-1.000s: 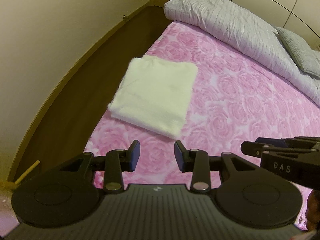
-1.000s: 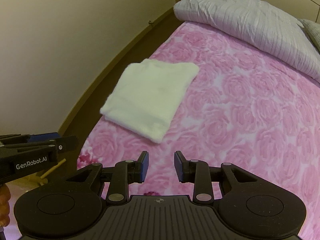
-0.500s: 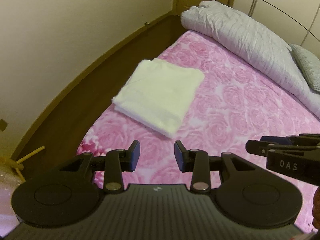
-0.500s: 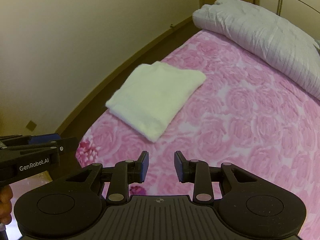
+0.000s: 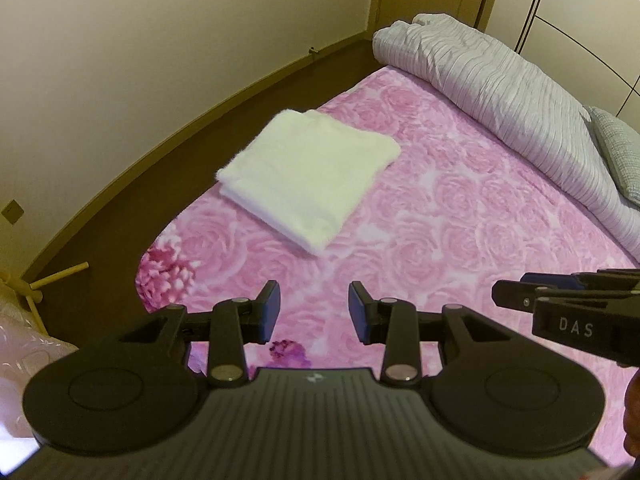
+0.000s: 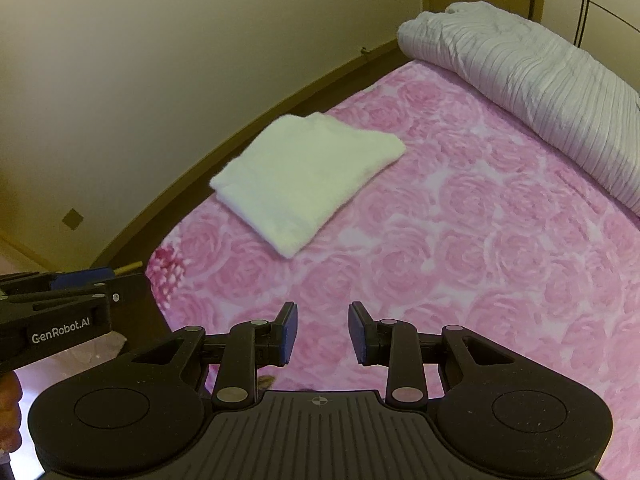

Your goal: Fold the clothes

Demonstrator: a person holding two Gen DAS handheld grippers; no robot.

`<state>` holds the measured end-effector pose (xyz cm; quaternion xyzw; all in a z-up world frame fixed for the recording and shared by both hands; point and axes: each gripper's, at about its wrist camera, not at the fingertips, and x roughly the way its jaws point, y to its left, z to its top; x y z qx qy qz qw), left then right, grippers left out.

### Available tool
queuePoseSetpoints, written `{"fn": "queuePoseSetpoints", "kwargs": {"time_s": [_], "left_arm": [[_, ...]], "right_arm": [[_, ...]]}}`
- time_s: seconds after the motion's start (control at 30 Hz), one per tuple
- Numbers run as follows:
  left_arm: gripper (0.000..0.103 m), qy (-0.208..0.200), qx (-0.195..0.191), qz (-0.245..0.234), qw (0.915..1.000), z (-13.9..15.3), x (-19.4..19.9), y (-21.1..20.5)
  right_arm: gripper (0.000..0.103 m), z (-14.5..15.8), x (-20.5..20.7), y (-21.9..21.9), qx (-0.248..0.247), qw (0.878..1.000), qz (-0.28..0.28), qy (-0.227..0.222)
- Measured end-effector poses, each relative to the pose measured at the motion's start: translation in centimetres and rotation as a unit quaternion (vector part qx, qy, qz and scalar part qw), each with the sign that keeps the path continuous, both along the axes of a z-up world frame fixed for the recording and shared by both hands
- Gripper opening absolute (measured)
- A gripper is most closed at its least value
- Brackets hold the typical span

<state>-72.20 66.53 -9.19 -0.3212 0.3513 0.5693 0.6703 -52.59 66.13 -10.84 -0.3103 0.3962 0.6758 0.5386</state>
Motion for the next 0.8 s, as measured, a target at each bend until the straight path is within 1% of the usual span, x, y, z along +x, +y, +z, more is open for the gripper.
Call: {"fn": "queuePoseSetpoints", "kwargs": {"time_s": [0.27, 0.4, 0.73, 0.8], "left_arm": [[0.033, -0.003, -0.007, 0.014, 0.9999, -1.0, 2.6, -0.4], [0.033, -0.017, -0.006, 0.022, 0.9996, -1.0, 3.3, -0.1], [0.033, -0.014, 0.033, 0.051, 0.9981, -0.4, 4.5, 0.6], [0.033, -0.010, 0.034, 0.058, 0.9977, -0.3, 4.5, 0.8]], "right_arm": [[0.032, 0.1, 2.2, 0.2, 0.012, 1.000, 0.010, -0.009], [0.032, 0.3, 2.7, 0.9, 0.019, 1.000, 0.019, -0.011], [0.032, -0.2, 3.1, 2.2, 0.018, 0.999, 0.049, -0.010], [0.032, -0.3, 3.1, 2.4, 0.017, 0.998, 0.053, -0.008]]}}
